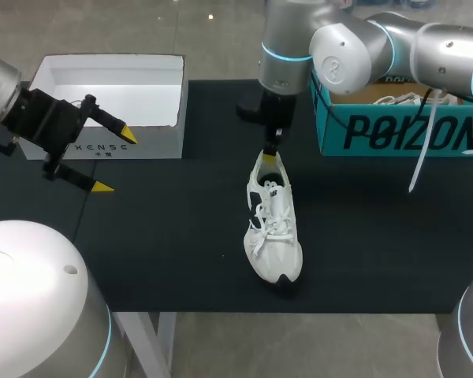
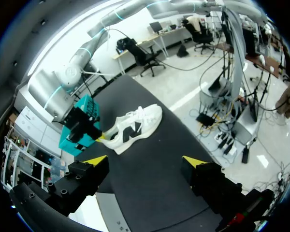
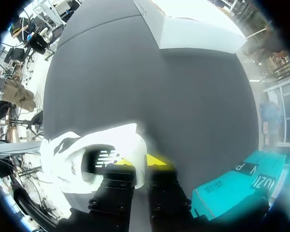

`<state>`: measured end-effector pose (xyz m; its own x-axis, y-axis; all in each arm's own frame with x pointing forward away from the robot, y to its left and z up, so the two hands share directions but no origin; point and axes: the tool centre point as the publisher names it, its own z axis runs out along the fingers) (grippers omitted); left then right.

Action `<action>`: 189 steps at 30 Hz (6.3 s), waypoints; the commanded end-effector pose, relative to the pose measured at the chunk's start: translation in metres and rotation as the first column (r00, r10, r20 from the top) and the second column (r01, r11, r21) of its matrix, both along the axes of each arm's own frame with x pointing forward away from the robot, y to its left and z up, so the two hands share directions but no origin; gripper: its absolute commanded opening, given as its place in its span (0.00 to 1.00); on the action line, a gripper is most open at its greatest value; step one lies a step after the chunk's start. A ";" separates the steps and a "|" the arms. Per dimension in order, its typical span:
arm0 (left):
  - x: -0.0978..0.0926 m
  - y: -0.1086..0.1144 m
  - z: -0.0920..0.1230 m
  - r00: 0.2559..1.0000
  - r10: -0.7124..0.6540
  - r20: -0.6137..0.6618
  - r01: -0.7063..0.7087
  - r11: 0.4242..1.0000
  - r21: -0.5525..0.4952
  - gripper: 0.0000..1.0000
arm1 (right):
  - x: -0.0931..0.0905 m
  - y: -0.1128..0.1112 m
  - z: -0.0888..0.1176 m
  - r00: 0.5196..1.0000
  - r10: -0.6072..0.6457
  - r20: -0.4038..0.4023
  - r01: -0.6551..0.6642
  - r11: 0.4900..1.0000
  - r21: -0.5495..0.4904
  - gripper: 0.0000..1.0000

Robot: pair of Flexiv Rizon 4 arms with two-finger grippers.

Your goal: Take the shoe out of the shoebox, open the shoe tongue, remove and reinsert the insole, then place the shoe into the shoebox

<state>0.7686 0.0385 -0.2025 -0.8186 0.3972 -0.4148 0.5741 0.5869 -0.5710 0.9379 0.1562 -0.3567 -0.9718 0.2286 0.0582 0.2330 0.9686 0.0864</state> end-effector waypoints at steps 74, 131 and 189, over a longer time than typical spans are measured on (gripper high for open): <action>-0.001 0.000 0.000 1.000 0.000 0.000 0.000 1.000 0.005 1.00 | 0.103 -0.239 0.259 0.487 -0.874 0.010 0.860 0.481 0.172 0.00; -0.001 0.000 0.000 1.000 0.000 0.000 0.000 1.000 0.005 1.00 | 0.209 -0.424 0.176 -0.192 -0.972 -0.135 0.948 -0.219 0.232 0.00; -0.001 0.000 0.000 1.000 0.000 0.000 0.000 1.000 0.005 1.00 | 0.245 -0.455 0.027 -0.259 -0.965 -0.039 0.955 -0.262 0.137 0.37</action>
<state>0.7686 0.0386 -0.2025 -0.8186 0.3972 -0.4149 0.5741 0.5869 -0.5709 1.1859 -0.2975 -0.3311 0.4636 0.8789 0.1123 0.8545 -0.4770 0.2056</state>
